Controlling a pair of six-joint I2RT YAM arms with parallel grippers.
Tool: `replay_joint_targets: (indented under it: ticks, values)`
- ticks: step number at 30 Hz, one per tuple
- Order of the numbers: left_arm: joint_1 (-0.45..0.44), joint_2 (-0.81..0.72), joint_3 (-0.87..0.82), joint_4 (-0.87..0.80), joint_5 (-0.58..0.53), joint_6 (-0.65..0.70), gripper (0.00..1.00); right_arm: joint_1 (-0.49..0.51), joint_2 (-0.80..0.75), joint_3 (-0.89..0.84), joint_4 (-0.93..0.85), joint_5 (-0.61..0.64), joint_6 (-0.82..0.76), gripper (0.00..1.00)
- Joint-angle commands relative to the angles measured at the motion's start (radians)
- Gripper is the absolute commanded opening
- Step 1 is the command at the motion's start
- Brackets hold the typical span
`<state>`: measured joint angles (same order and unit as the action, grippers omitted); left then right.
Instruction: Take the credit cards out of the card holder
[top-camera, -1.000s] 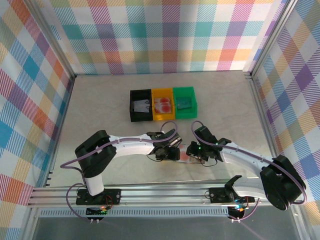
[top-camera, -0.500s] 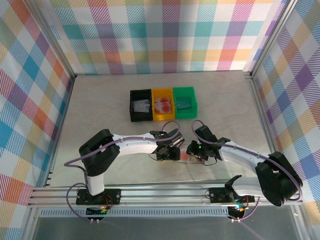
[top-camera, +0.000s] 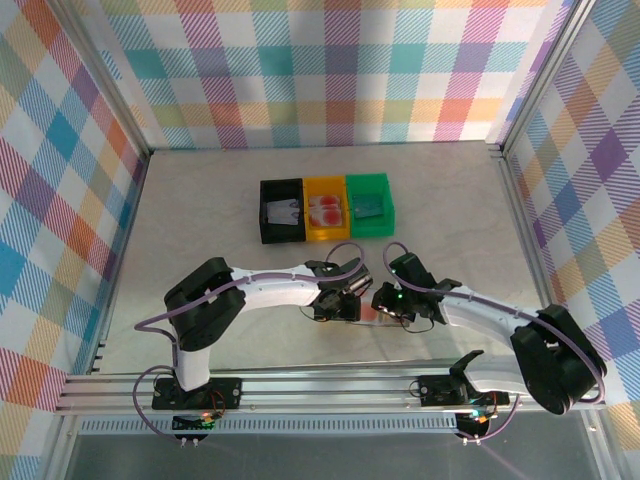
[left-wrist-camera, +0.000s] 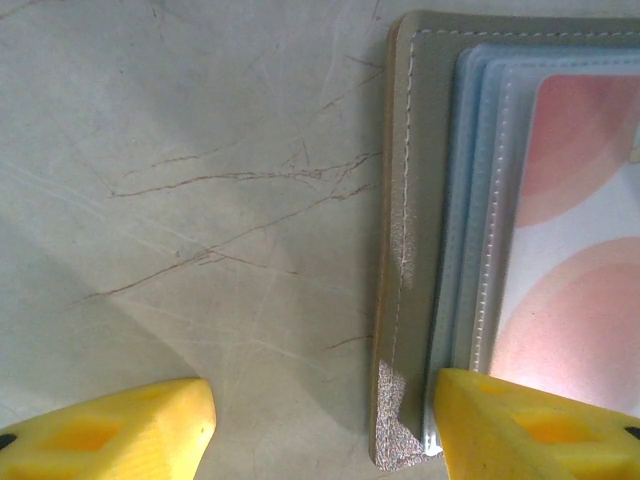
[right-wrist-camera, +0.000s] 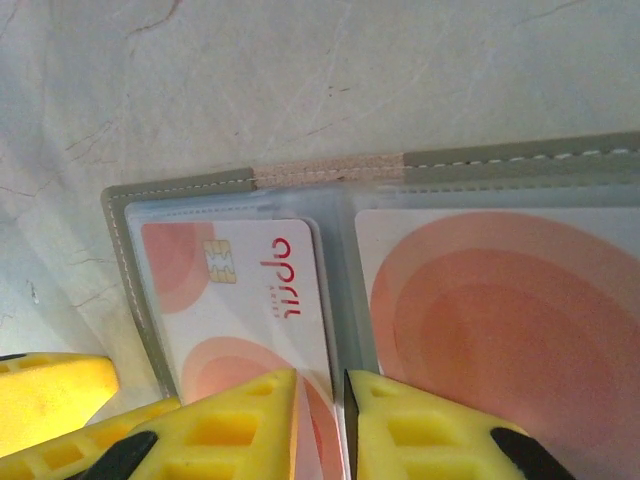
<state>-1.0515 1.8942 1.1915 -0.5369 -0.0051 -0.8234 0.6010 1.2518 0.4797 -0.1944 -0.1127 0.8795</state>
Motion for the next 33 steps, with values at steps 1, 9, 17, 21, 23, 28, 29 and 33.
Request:
replay_joint_targets:
  ticks: [1, 9, 17, 21, 23, 28, 29, 33]
  values:
    - [-0.025, 0.135, -0.046, 0.042, 0.072, -0.014, 0.62, -0.006, -0.017, -0.007, -0.032, 0.035, -0.016, 0.23]
    - [-0.033, 0.173, -0.028, 0.04, 0.089, -0.012, 0.62, -0.006, 0.011, -0.012, 0.014, -0.001, -0.019, 0.23]
    - [-0.041, 0.194, -0.026, 0.048, 0.095, -0.014, 0.62, -0.006, -0.025, -0.059, 0.108, -0.05, -0.019, 0.21]
    - [-0.042, 0.202, -0.027, 0.053, 0.099, -0.014, 0.62, -0.006, -0.047, -0.07, 0.115, -0.053, -0.024, 0.21]
    - [-0.044, 0.206, -0.027, 0.055, 0.1, -0.014, 0.62, -0.006, -0.067, -0.079, 0.12, -0.054, -0.024, 0.2]
    - [-0.045, 0.217, -0.026, 0.061, 0.105, -0.015, 0.62, -0.006, -0.126, -0.102, 0.139, -0.059, -0.024, 0.19]
    - [-0.047, 0.218, -0.027, 0.062, 0.104, -0.016, 0.62, -0.006, -0.134, -0.105, 0.142, -0.062, -0.025, 0.19]
    - [-0.048, 0.223, -0.023, 0.063, 0.105, -0.015, 0.62, -0.006, -0.152, -0.104, 0.125, -0.053, -0.03, 0.19]
